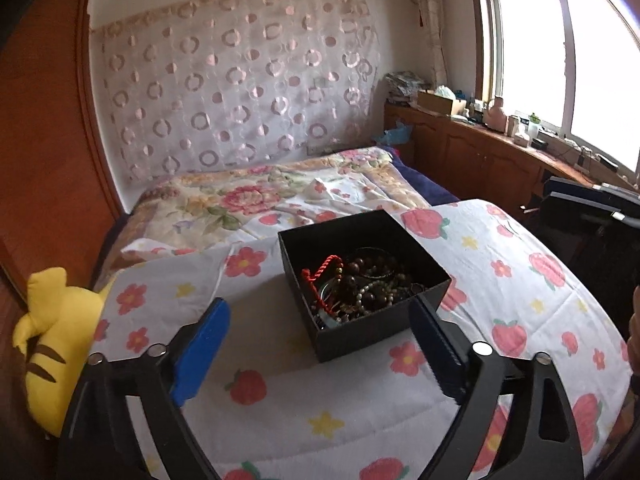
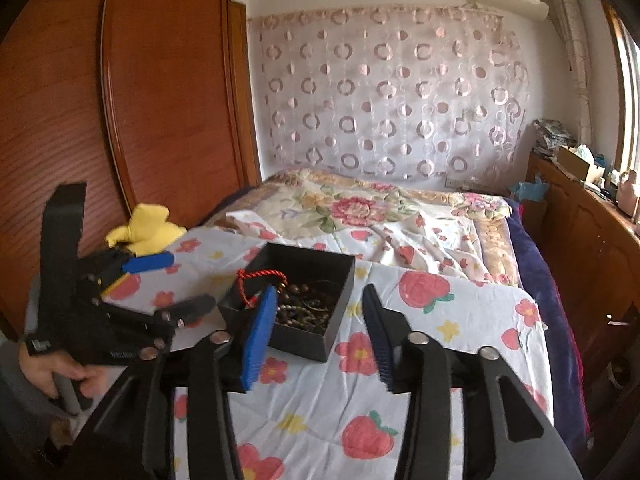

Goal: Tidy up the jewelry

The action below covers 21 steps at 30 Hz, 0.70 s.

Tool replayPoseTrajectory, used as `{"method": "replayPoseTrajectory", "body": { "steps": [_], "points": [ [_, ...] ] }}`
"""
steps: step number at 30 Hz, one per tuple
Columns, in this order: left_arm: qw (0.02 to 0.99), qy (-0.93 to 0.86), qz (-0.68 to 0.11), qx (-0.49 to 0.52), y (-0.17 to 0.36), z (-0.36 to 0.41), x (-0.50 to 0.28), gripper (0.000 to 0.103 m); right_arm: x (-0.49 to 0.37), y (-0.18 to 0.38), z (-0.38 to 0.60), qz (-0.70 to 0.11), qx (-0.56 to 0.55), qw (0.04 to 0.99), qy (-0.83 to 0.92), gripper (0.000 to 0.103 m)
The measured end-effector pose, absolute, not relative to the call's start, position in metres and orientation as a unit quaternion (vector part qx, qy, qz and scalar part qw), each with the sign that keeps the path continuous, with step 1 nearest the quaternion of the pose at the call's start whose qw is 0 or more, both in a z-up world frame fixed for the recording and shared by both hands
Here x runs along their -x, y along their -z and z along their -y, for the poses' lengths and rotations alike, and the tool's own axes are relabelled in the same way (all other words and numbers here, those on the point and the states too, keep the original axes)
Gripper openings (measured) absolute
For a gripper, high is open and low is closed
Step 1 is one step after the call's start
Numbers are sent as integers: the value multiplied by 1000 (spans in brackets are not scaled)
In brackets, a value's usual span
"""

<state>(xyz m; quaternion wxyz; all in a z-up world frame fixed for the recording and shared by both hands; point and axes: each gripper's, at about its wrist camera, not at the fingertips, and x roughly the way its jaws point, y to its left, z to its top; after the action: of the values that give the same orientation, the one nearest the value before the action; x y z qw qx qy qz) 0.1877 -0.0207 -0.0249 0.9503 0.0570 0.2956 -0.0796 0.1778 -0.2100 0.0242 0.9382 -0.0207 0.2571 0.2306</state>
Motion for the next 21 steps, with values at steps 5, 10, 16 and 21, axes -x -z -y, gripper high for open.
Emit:
{"method": "replayPoseTrajectory", "body": {
  "steps": [5,10,16,21],
  "points": [
    [960,73,-264,-51,14,18,-153,95,-150,-34,211,-228,19,949,-217,78],
    [967,61,-245,-34,3,15,-123,95,-118,-36,216,-201,12,961,-191,99],
    [973,26,-229,-25,0,9,-81,95,-80,-26,224,-199,-9,966,-166,101],
    [971,23,-237,-15,4,1,-57,95,-60,-19,226,-191,-9,970,-153,101]
  ]
}}
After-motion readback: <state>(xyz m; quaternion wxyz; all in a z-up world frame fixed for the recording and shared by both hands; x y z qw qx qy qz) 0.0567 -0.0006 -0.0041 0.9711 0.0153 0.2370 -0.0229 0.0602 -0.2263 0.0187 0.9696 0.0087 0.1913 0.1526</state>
